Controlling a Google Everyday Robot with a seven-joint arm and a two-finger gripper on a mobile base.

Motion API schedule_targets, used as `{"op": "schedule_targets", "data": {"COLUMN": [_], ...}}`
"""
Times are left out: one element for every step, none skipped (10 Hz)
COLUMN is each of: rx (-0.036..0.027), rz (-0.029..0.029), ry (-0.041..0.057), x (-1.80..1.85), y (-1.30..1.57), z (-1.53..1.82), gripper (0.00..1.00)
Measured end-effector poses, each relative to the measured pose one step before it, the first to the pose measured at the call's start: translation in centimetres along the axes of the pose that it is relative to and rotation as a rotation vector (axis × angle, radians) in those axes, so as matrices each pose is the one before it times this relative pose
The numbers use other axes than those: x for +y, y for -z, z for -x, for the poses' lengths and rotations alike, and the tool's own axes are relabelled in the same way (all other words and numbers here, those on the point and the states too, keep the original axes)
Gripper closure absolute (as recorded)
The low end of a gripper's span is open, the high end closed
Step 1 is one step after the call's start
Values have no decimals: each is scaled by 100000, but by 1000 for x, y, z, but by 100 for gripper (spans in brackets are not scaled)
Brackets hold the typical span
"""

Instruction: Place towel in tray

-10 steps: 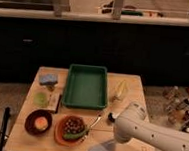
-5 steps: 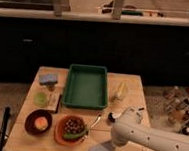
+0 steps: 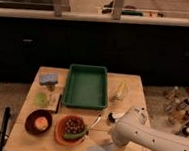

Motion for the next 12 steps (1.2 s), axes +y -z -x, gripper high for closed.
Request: {"op": "schedule_targets", "data": {"rx": [-440,-265,-238,-296,-67,-13,213,249,-145,-84,-250,-259], "rz": [-348,-103,92,-208,60,350,548,1461,699,844,891,456], "ry": [2458,2246,3552,4774,5846,4119,5859,4503,3246,1752,2080,1414], "x": [-84,-44,42,-9,41,62,-117,90,-149,0,-22,-90], "y": [728,164,27,-35,-94,-114,-217,-327,-288,-266,-527,-389], "z": [286,239,354,521,515,332,478,340,322,146,63,43], "gripper": [20,20,20,20,20,20,20,20,20,20,20,20]}}
